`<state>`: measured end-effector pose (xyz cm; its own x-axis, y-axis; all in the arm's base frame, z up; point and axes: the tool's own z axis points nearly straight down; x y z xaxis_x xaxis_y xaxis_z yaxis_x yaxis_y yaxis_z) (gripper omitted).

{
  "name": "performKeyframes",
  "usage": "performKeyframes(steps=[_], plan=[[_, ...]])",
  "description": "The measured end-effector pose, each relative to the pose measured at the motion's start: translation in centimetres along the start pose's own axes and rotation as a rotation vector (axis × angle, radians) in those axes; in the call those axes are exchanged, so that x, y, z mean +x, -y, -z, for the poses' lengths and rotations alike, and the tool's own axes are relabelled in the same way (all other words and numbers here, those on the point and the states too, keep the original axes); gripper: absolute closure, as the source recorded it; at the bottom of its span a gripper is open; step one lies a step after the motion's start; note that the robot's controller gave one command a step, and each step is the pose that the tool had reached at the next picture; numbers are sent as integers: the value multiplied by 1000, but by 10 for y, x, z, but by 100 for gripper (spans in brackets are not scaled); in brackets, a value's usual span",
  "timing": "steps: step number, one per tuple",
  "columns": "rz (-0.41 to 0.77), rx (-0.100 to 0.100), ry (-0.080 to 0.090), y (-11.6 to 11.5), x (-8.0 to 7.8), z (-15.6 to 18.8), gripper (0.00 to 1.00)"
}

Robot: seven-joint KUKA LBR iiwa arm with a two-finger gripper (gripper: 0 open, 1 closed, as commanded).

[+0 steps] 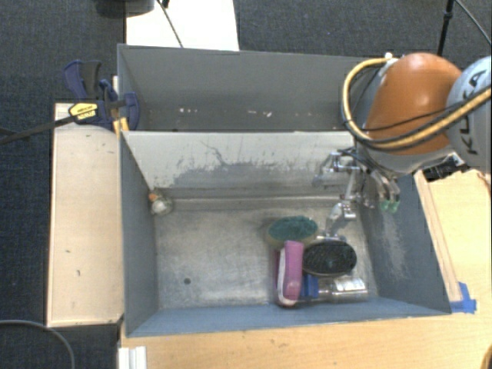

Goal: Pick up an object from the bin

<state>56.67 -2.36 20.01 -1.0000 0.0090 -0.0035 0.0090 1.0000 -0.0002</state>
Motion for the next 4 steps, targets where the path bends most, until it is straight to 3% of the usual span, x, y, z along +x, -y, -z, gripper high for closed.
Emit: performKeyframes(steps=[1, 2, 3, 4], plan=[[5, -4, 26, -51, 4, -83, 0], [5, -2, 11, -50, 9, -91, 100], [5, -2, 7, -50, 10, -93, 0], [-3, 1, -4, -17, 84, -62, 0]])
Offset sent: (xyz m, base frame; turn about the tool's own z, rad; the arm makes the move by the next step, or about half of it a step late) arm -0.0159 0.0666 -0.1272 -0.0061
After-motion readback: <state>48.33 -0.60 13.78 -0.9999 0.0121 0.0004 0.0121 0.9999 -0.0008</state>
